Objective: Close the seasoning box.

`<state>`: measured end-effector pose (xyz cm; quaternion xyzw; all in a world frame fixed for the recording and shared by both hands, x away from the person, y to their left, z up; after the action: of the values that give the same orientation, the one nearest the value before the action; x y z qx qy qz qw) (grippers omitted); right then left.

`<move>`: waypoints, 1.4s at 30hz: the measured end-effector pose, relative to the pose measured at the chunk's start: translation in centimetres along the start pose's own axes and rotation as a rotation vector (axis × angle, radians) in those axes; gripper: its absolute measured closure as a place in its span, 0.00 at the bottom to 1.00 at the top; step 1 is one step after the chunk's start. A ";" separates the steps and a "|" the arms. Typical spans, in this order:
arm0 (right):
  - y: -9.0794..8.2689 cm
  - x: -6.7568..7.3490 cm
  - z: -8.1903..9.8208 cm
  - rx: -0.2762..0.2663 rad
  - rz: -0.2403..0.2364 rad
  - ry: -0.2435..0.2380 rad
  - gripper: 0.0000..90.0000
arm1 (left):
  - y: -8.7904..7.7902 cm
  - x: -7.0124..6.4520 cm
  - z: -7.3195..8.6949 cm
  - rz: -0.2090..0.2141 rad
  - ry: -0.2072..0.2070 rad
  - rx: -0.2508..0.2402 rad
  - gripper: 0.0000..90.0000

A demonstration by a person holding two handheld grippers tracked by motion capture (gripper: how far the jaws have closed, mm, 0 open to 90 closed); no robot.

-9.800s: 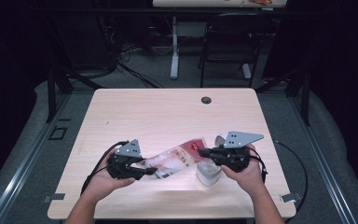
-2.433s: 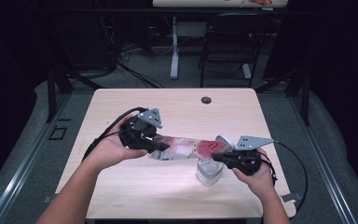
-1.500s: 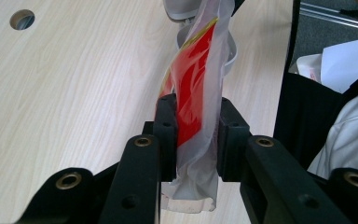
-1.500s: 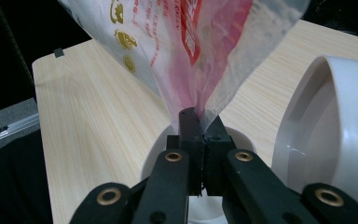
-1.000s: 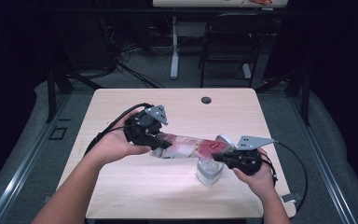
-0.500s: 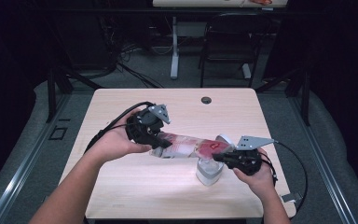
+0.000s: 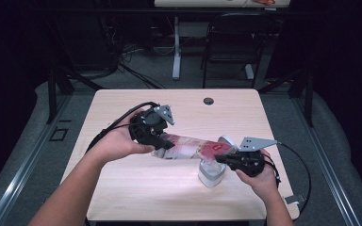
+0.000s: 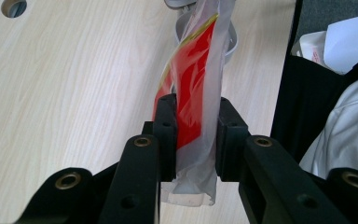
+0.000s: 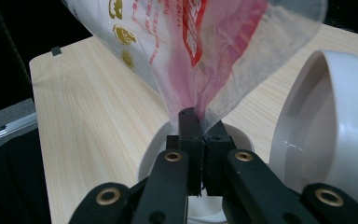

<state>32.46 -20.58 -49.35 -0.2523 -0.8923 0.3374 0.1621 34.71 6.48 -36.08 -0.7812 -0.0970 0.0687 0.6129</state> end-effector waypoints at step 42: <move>0.0 -0.3 0.4 0.026 0.000 0.001 0.99 | -0.6 -0.5 -1.8 -0.022 0.042 0.042 0.83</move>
<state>32.46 -20.96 -49.65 -0.2502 -0.8878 0.3489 0.1657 34.62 4.79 -35.05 -0.7682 -0.0914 0.0475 0.6318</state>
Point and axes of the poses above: each handheld gripper's, and its own axes: y roughly forward along the jaws, z roughly out of its underside, x roughly to its left, the point moved 3 cm from there along y, roughly forward along the jaws, and after that the axes turned 15 degrees about x, right-handed, at the moved point
